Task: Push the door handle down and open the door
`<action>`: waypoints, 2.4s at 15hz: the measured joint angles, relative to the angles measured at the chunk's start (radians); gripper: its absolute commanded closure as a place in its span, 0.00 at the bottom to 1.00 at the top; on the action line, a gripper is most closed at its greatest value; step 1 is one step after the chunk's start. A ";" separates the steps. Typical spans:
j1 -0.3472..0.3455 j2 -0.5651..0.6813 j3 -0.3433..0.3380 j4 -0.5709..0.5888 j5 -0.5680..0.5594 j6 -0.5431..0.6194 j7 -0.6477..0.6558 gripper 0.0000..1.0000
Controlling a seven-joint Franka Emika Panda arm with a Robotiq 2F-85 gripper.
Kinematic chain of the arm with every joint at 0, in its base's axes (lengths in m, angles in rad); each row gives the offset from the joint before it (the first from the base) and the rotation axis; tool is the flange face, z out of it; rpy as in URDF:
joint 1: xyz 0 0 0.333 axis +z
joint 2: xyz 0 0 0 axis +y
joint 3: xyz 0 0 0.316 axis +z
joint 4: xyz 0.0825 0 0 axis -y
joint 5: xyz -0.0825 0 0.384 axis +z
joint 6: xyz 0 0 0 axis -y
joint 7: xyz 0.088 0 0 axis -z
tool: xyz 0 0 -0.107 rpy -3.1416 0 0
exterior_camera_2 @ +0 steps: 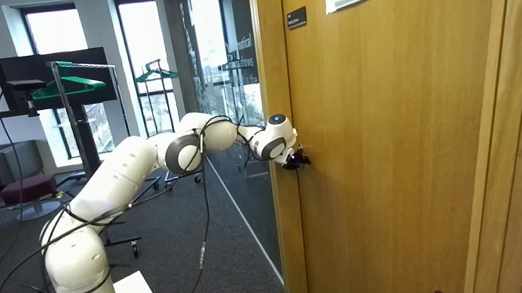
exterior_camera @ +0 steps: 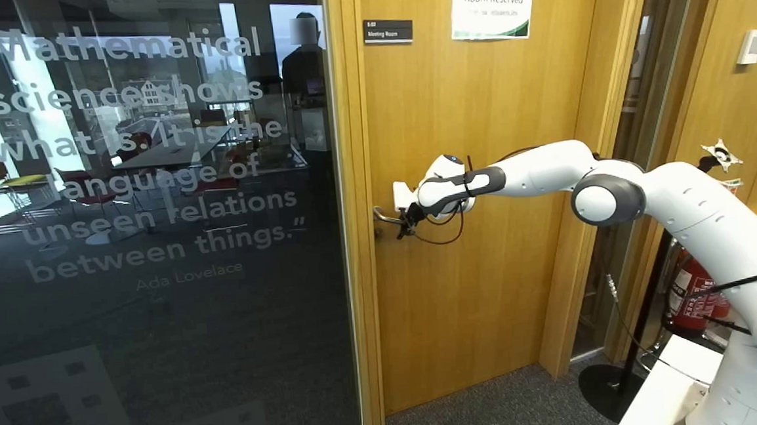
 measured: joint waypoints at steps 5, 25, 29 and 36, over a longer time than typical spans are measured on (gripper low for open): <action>-0.002 0.013 0.005 0.012 0.000 0.005 -0.017 1.00; 0.009 0.141 0.016 0.238 -0.031 -0.045 -0.110 1.00; 0.001 0.201 0.015 0.351 -0.050 -0.114 -0.148 1.00; -0.010 0.349 0.015 0.588 -0.082 -0.145 -0.220 1.00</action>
